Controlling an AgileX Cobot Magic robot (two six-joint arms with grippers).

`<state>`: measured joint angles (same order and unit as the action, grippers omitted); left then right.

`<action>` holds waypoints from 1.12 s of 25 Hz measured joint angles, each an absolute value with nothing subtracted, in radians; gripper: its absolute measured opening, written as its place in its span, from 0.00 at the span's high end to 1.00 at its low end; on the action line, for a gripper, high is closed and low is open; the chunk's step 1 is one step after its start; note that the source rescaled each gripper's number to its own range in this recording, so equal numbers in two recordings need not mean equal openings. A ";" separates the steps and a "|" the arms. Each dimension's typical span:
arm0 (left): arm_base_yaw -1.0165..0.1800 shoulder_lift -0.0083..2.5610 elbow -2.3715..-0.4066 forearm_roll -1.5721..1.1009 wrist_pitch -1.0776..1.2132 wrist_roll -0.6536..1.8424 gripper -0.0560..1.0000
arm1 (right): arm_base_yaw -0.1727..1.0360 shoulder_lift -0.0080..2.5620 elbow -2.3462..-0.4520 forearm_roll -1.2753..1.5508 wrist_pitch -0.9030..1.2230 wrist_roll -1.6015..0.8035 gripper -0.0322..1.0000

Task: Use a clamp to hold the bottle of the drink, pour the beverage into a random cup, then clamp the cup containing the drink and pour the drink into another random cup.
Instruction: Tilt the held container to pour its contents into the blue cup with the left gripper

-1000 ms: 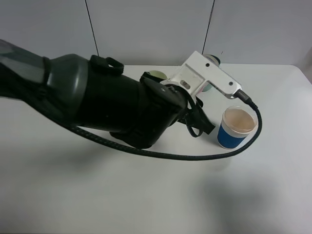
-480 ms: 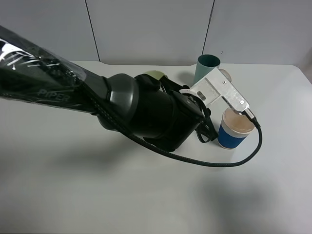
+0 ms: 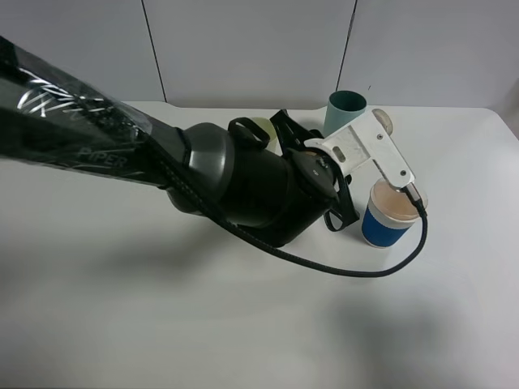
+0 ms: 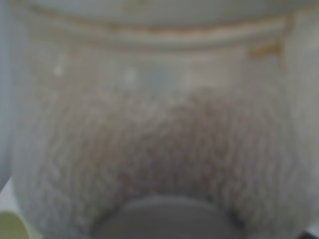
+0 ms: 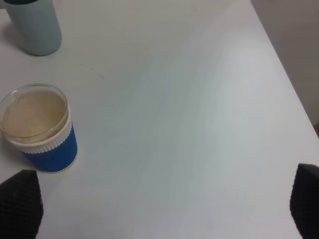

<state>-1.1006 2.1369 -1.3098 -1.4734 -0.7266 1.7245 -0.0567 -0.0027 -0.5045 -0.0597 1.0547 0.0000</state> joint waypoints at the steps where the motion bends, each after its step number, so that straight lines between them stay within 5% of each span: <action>1: -1.101 2.149 -1.325 -1.476 -0.727 1.740 0.94 | -0.057 -0.003 -0.504 -0.060 1.055 0.000 0.00; 28: -1.058 2.231 -1.391 -1.226 -0.742 1.867 0.94 | -0.057 -0.003 -0.504 -0.060 1.055 0.000 0.00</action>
<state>-1.0583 2.2311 -1.3910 -1.2259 -0.7424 1.8667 -0.0567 -0.0027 -0.5045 -0.0597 1.0547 0.0000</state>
